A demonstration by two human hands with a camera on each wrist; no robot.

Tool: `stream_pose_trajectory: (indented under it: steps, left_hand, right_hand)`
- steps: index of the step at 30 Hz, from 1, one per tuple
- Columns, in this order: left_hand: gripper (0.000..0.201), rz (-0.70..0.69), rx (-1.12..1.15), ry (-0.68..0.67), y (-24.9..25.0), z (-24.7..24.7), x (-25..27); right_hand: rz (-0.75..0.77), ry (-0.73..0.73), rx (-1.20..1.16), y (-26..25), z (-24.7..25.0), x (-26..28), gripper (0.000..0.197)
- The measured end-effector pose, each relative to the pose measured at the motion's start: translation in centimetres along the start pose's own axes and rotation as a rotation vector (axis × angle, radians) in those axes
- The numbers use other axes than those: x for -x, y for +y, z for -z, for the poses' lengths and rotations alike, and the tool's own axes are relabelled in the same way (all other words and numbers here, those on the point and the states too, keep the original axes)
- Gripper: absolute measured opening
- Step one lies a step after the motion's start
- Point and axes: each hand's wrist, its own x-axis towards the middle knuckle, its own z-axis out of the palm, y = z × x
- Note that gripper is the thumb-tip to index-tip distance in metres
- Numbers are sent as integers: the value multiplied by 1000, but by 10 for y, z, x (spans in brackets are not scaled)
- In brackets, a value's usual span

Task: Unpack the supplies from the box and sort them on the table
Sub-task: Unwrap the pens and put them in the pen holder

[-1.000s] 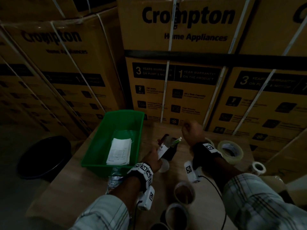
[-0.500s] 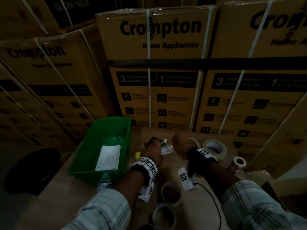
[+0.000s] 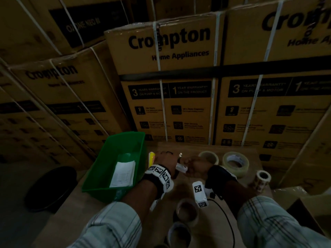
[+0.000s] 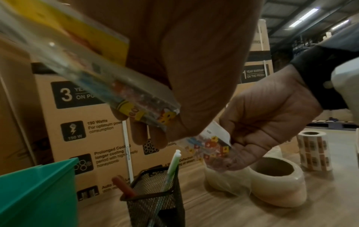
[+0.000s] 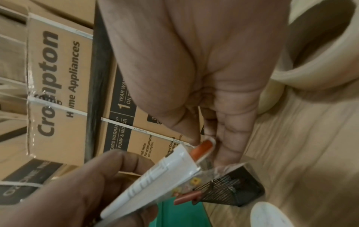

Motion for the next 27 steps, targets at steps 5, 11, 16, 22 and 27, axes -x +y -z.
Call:
stream_pose_trajectory:
  steps: [5, 11, 16, 22, 27]
  left_hand:
    - [63, 27, -3, -6, -6, 2, 3]
    - [63, 35, 53, 16, -11, -4, 11]
    - [52, 63, 111, -5, -18, -24, 19]
    - [53, 154, 311, -51, -23, -50, 21]
    - [65, 197, 450, -77, -19, -73, 19]
  right_hand:
    - [43, -59, 98, 4, 1, -8, 14]
    - [-1, -15, -31, 8, -6, -13, 26]
    - [47, 16, -88, 9, -5, -14, 26]
    - [152, 141, 229, -21, 10, -7, 28]
    - [291, 383, 859, -78, 18, 5, 19]
